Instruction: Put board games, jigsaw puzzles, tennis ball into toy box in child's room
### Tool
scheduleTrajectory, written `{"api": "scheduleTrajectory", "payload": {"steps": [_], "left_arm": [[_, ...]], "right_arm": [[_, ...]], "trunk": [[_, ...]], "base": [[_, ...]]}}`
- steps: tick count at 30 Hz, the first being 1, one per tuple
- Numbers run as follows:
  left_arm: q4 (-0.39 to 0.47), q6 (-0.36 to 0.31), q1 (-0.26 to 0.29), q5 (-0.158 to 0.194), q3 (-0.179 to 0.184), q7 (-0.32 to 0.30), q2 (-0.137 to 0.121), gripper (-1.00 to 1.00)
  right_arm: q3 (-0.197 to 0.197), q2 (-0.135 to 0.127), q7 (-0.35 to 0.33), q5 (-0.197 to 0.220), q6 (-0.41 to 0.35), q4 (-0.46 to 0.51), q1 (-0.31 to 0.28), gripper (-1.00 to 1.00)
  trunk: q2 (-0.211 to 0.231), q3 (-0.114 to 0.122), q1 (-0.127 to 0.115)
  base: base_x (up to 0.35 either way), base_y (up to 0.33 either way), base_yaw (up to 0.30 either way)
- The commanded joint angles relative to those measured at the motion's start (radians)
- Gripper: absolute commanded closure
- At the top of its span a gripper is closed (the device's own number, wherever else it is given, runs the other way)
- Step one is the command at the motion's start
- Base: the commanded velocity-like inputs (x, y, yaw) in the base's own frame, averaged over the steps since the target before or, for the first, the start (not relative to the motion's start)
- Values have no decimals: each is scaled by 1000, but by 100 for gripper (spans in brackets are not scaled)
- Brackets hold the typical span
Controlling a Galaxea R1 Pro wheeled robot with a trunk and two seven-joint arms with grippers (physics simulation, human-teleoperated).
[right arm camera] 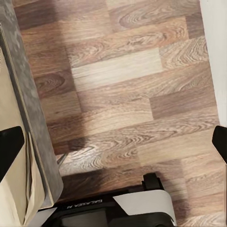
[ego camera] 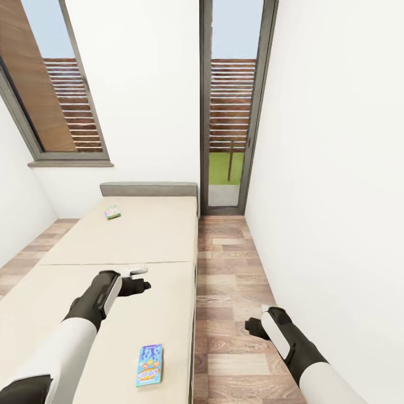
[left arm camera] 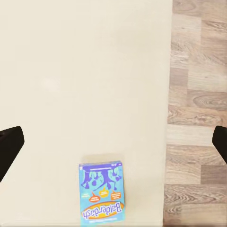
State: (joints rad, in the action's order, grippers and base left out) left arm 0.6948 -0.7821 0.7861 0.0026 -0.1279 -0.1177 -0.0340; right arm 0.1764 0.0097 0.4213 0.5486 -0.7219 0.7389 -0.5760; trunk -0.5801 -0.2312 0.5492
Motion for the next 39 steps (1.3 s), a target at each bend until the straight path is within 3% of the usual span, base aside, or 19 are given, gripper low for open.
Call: {"api": "scheduleTrajectory", "payload": {"steps": [1, 7, 15, 19, 28, 34, 39], "left_arm": [[-9, -2, 1, 0, -3, -4, 0, -100], [-72, 50, 3, -1, -5, -2, -1, -100], [-126, 104, 5, -3, -5, 1, -1, -100], [-135, 112, 5, -4, -6, 2, -1, -100], [-140, 111, 5, -5, -5, 2, -1, -100], [-141, 103, 6, -4, -6, 4, -1, -100], [-140, 100, 7, -3, -6, 3, 0, -100]], "right_arm": [[12, -1, 10, 10, -1, 5, -1, -100], [47, -1, 10, 13, -9, 71, 8, -100], [61, -2, 11, 26, -55, 228, 20, -100], [61, -1, 11, 28, -133, 306, 21, -100], [57, 7, 12, 30, -233, 457, 21, -100], [50, 23, 12, 28, -263, 502, 21, -100], [47, 25, 14, 28, -269, 509, 21, -100]], "trunk": [[-9, -5, 4], [-51, -24, 27], [-107, -49, 58], [-135, -61, 73], [-198, -90, 108], [-240, -108, 131], [-240, -108, 131]], "base": [[0, 0, 0], [0, 0, 0], [0, 0, 0], [0, 0, 0], [0, 0, 0], [0, 0, 0], [0, 0, 0]]}}
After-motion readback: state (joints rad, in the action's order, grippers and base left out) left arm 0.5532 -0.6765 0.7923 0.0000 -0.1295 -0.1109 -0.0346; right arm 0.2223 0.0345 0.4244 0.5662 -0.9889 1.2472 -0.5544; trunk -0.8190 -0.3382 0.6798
